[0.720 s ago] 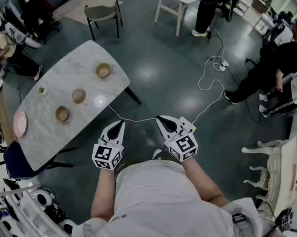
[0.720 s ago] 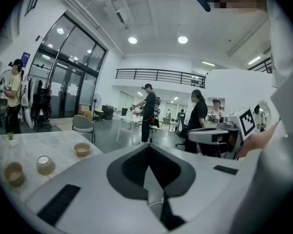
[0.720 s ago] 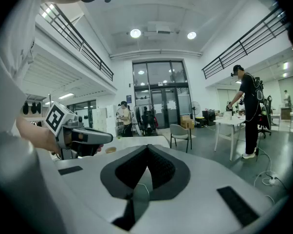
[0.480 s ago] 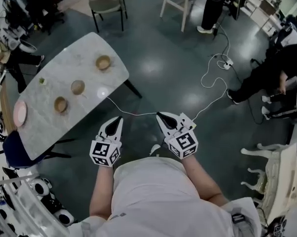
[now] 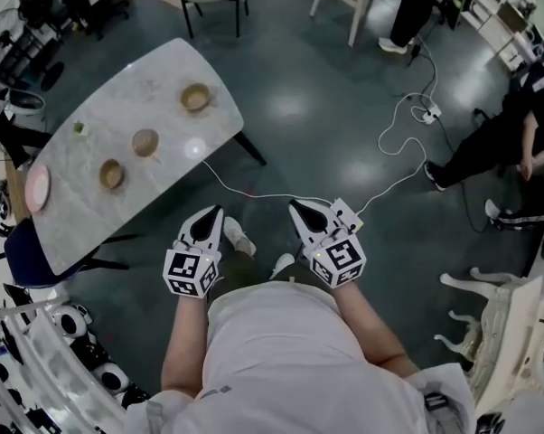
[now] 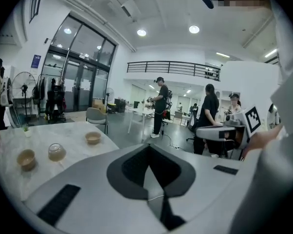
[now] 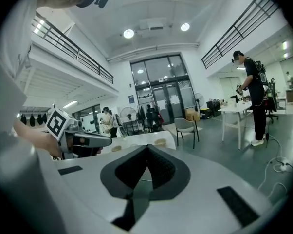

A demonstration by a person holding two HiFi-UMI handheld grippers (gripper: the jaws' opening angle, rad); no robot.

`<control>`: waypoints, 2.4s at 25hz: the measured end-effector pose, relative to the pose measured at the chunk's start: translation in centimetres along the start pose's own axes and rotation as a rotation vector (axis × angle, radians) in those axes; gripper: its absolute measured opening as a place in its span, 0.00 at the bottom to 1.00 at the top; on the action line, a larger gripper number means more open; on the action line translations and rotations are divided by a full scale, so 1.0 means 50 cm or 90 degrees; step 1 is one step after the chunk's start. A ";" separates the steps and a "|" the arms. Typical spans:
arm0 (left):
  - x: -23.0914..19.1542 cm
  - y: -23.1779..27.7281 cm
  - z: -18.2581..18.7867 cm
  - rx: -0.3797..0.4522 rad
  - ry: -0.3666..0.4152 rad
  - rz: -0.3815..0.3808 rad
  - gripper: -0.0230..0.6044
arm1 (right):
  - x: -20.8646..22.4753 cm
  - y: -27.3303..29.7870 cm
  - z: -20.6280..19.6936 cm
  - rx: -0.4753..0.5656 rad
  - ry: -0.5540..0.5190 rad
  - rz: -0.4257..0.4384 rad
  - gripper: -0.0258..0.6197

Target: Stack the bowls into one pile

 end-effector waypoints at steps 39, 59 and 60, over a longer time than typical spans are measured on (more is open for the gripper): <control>-0.748 0.063 0.014 -0.036 -0.129 0.123 0.04 | 0.007 0.857 0.103 -0.240 -0.148 0.103 0.08; -0.749 -0.016 -0.031 -0.043 -0.310 0.424 0.04 | 0.088 1.082 -0.020 -0.416 -0.332 0.291 0.15; -0.747 -0.018 -0.034 -0.043 -0.317 0.437 0.04 | 0.090 1.092 -0.030 -0.422 -0.338 0.298 0.16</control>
Point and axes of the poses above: the fingertips, and each gripper's own axes: y forward along the fingers, x to its right, z out of its top, the point moved 1 cm from there along -y, backward along the fingers, and after that the axes turned 3 degrees about -x, right-handed, at the moved point
